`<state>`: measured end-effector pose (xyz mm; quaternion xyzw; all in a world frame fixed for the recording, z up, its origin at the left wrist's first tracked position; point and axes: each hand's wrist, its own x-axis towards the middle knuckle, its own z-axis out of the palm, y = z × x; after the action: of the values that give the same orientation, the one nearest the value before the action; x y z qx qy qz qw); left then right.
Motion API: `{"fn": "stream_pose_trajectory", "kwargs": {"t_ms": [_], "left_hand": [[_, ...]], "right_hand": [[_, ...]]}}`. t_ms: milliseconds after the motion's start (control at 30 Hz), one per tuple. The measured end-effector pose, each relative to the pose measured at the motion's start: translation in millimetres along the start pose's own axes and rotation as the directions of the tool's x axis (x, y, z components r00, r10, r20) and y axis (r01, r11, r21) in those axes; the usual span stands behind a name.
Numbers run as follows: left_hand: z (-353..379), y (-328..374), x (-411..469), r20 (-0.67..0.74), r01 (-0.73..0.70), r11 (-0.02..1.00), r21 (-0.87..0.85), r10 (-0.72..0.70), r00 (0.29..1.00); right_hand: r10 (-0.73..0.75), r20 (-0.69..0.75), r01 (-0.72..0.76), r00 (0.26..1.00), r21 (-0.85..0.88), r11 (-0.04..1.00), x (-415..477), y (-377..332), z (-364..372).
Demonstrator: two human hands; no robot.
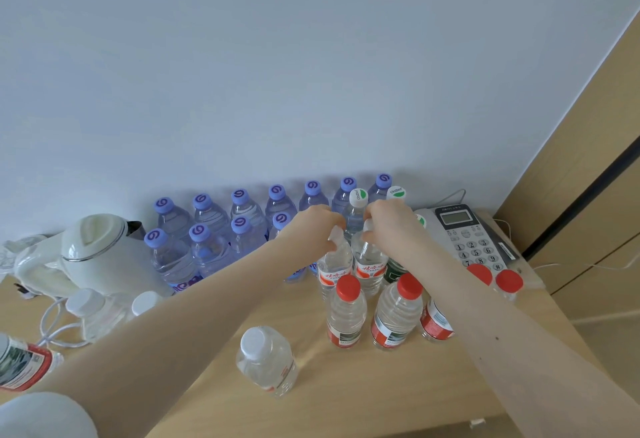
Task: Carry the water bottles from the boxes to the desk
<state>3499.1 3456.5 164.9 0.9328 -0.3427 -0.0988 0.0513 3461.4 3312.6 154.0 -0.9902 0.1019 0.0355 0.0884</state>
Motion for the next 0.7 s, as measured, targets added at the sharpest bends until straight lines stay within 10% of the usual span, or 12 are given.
{"fn": "stream_pose_trajectory", "kwargs": {"t_ms": [700], "left_hand": [[-64.6,-129.1,-114.6,-0.269,0.144,0.936,-0.320,-0.236,0.934]], "right_hand": [[-0.301,-0.181,0.333,0.936,0.180,0.926,-37.3,-172.1,-27.5]]}}
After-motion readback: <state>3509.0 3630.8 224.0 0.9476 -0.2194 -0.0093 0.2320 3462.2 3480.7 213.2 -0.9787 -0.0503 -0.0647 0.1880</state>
